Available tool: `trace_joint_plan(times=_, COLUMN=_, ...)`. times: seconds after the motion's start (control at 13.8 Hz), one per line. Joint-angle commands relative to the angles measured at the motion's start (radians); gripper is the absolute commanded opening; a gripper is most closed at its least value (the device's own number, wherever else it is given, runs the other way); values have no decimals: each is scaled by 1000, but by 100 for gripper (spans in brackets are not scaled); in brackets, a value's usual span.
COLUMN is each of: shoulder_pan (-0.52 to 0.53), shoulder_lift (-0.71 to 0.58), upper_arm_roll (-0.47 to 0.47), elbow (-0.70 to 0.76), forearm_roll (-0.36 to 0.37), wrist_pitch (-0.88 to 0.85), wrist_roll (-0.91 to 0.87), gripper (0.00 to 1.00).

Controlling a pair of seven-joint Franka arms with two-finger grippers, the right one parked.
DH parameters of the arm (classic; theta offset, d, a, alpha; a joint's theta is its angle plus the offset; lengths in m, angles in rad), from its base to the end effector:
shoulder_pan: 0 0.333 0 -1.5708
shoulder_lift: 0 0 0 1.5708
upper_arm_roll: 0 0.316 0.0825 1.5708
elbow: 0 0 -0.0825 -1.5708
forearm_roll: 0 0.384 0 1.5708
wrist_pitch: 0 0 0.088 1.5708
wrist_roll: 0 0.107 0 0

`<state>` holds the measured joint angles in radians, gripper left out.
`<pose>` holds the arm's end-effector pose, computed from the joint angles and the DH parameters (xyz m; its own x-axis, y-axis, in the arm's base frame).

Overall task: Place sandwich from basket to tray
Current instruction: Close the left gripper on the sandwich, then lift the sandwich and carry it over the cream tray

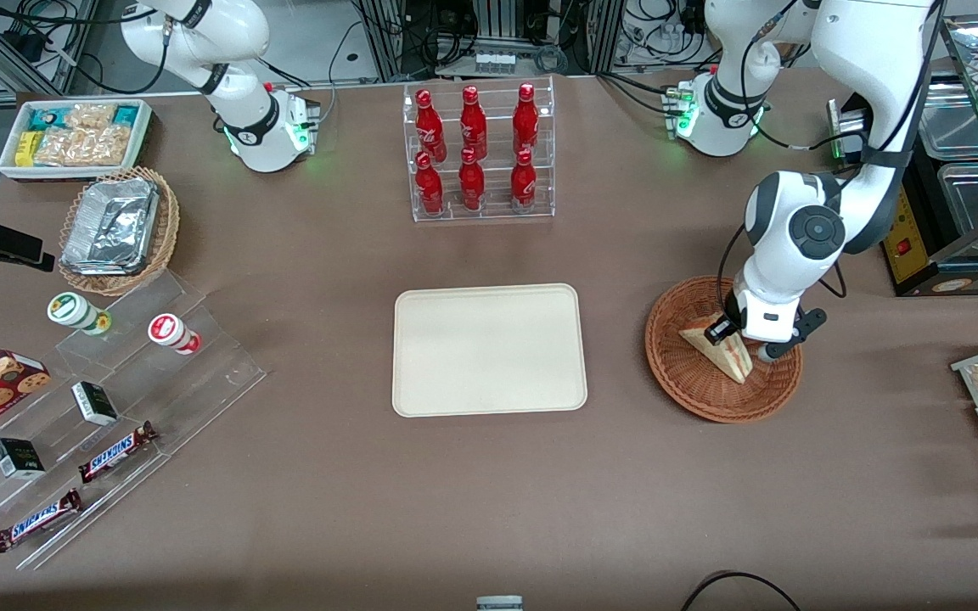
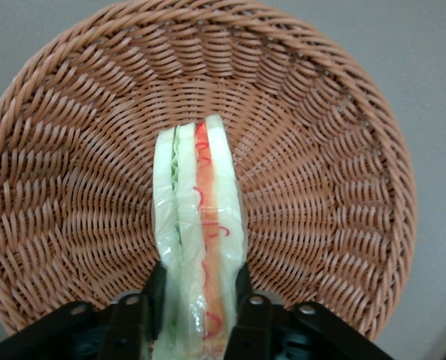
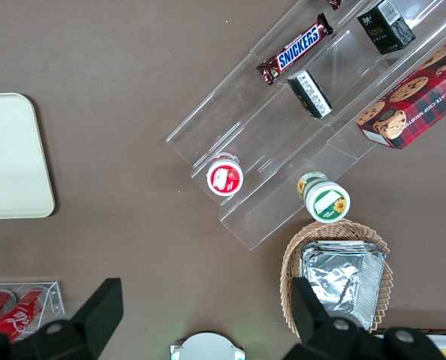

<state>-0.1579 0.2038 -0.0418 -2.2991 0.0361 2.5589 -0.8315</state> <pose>0.5230 -0.1065 0.2648 0.8221 0.5674 0.0474 0.5664 -0.8235 0.0326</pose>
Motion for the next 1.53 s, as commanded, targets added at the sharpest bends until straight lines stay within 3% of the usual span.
trace_joint_plan(times=0.0, shoulder_pan=-14, shoulder_lift=-42, upper_arm_roll=5, elbow=10, forearm_roll=14, wrist_pitch=-37, wrist_roll=-11, gripper=0)
trace_joint_plan(times=0.29, shoulder_pan=-47, shoulder_lift=-103, upper_arm_roll=5, elbow=211, forearm_roll=15, wrist_pitch=-387, wrist_roll=48, gripper=0)
trace_joint_plan(times=0.65, shoulder_pan=-236, shoulder_lift=-23, upper_arm_roll=5, elbow=496, forearm_roll=13, wrist_pitch=-629, wrist_roll=48, gripper=0)
trace_joint_plan(times=1.02, shoulder_pan=-437, shoulder_lift=159, upper_arm_roll=7, elbow=685, forearm_roll=4, wrist_pitch=-654, wrist_roll=25, gripper=0)
trace_joint_plan(times=1.45, shoulder_pan=-523, shoulder_lift=337, upper_arm_roll=5, elbow=819, forearm_roll=-4, wrist_pitch=-634, wrist_roll=20, gripper=0)
